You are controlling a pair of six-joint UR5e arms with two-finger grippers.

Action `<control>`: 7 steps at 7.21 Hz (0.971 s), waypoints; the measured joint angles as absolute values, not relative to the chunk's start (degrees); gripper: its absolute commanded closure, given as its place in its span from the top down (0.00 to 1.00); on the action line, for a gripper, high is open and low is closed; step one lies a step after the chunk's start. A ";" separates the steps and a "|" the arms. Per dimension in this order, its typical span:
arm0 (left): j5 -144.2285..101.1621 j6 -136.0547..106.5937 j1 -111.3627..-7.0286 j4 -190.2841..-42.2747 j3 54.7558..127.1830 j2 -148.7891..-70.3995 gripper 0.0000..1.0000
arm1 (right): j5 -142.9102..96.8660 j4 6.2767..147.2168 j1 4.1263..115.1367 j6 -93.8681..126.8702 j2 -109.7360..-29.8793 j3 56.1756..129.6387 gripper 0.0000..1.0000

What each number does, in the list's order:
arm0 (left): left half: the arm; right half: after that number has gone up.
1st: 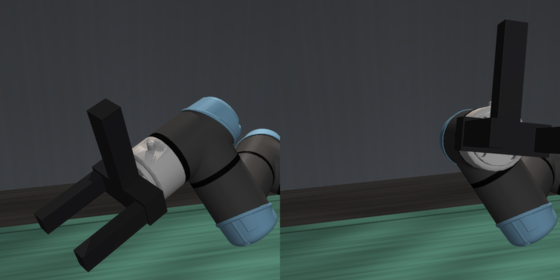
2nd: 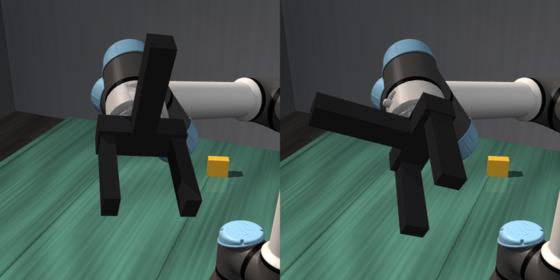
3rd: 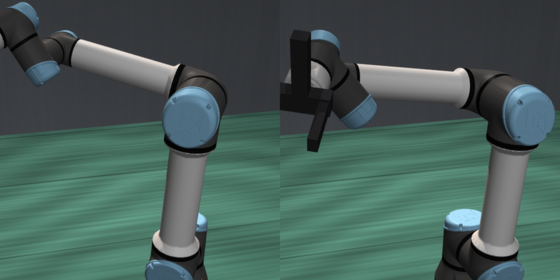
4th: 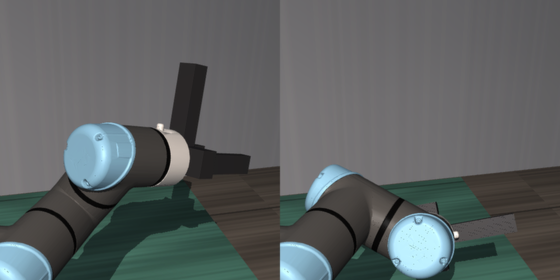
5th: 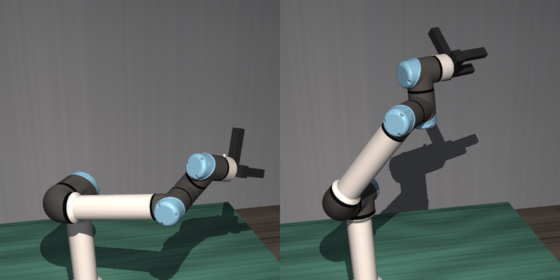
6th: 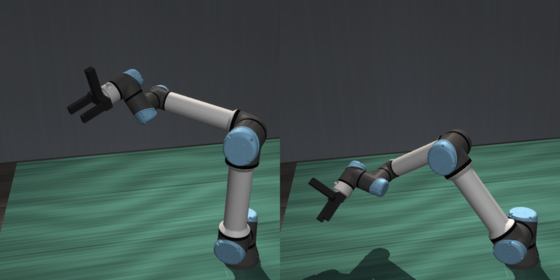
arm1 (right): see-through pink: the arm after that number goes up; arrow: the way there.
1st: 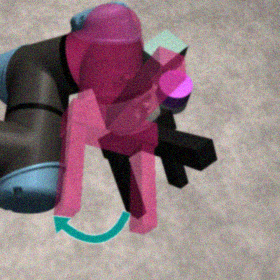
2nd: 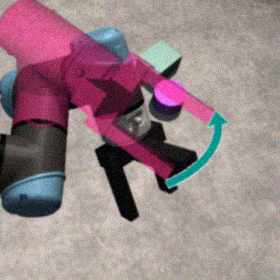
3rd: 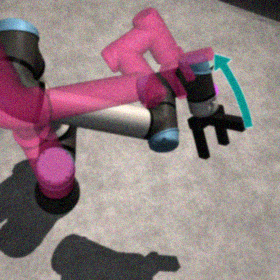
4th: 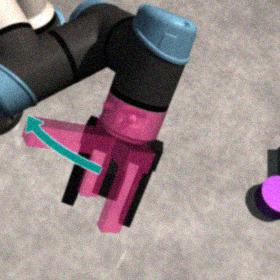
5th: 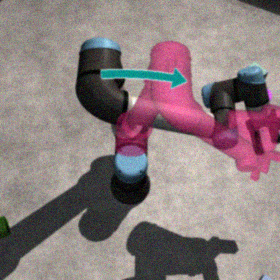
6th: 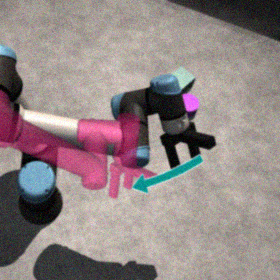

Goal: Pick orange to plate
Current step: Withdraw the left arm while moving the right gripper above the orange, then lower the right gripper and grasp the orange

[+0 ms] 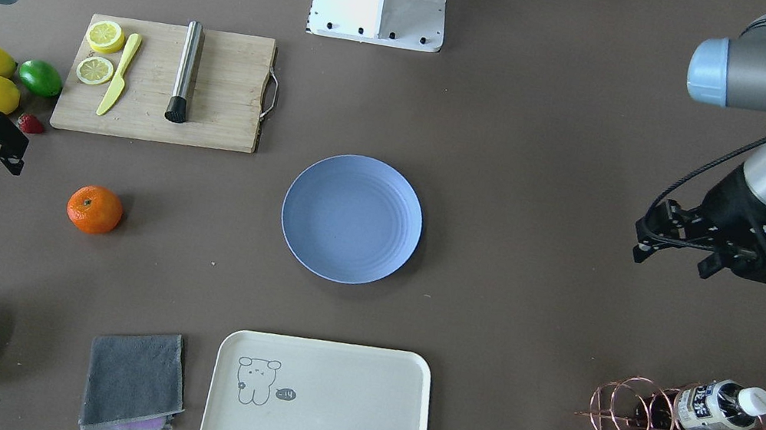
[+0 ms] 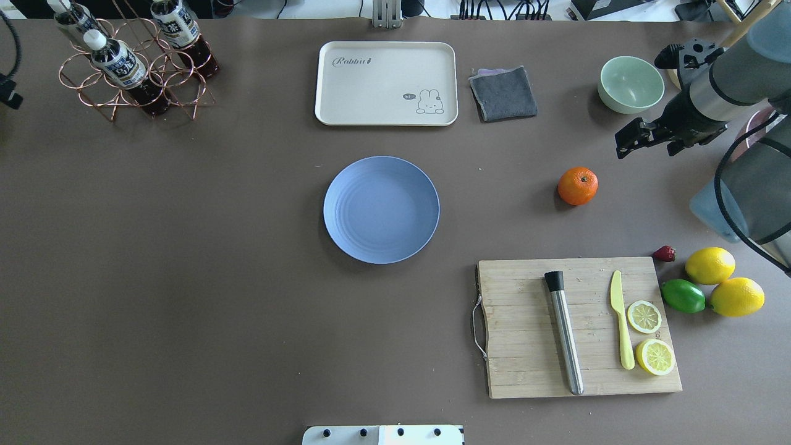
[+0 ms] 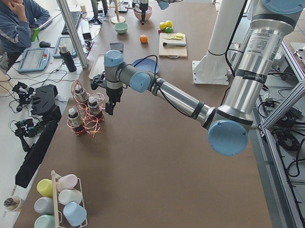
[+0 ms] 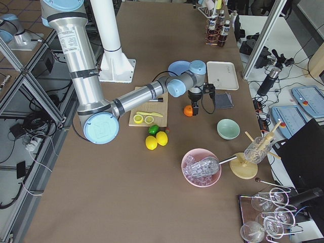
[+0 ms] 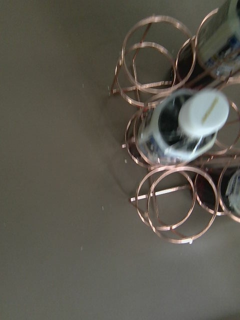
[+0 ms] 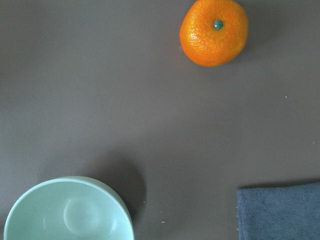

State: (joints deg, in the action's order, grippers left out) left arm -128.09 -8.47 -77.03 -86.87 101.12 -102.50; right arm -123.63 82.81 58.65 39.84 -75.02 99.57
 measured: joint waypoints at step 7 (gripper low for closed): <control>-142.46 11.01 -89.78 -85.65 92.41 -89.50 0.98 | -118.96 77.98 50.25 45.60 -67.99 89.14 1.00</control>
State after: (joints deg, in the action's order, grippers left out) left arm -142.46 11.01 -89.78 -85.65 92.41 -89.50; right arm -118.96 77.98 50.25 45.60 -67.99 89.14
